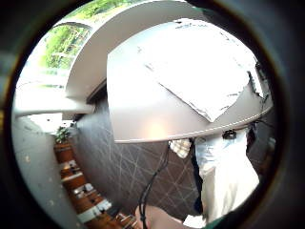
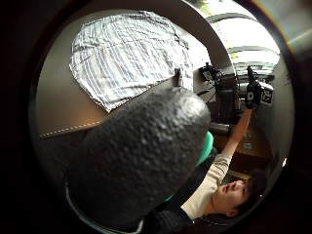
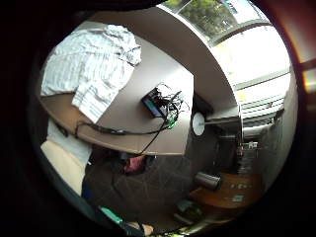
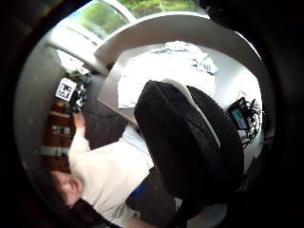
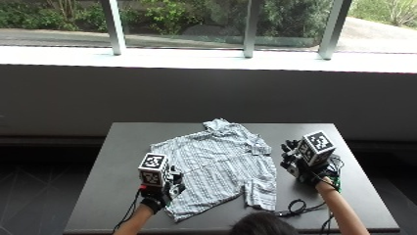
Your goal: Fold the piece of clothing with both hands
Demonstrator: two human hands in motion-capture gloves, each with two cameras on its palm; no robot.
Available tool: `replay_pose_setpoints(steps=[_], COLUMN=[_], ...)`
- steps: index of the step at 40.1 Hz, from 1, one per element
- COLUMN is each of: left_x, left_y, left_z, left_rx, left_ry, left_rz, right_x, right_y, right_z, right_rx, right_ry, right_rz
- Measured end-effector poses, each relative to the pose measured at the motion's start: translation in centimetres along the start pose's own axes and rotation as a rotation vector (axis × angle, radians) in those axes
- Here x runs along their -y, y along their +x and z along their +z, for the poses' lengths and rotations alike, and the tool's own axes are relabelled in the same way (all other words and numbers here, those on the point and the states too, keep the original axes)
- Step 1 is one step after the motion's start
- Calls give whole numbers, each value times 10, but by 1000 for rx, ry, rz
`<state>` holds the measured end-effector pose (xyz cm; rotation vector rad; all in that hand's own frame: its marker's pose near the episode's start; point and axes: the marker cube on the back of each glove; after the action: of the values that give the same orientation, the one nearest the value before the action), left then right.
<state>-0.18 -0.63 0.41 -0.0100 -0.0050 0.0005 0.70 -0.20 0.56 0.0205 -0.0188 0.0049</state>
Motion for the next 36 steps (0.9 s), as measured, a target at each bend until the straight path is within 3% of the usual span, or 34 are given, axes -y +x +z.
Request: replay_pose_setpoints(steps=[16, 26, 32, 36], left_x=[15, 24, 57, 87], left_y=[10, 16, 24, 20], left_z=[31, 32, 73, 130], left_rx=[-16, -37, -18, -24], left_ry=[-7, -19, -118, -250], left_rz=[32, 34, 35, 27], right_x=[-20, 5, 29, 41], right_y=[1, 21, 32, 32], right_z=[-2, 12, 23, 34], right_rx=[-2, 8, 13, 10], right_ry=[-34, -85, -109, -132], right_rz=[10, 53, 106, 111])
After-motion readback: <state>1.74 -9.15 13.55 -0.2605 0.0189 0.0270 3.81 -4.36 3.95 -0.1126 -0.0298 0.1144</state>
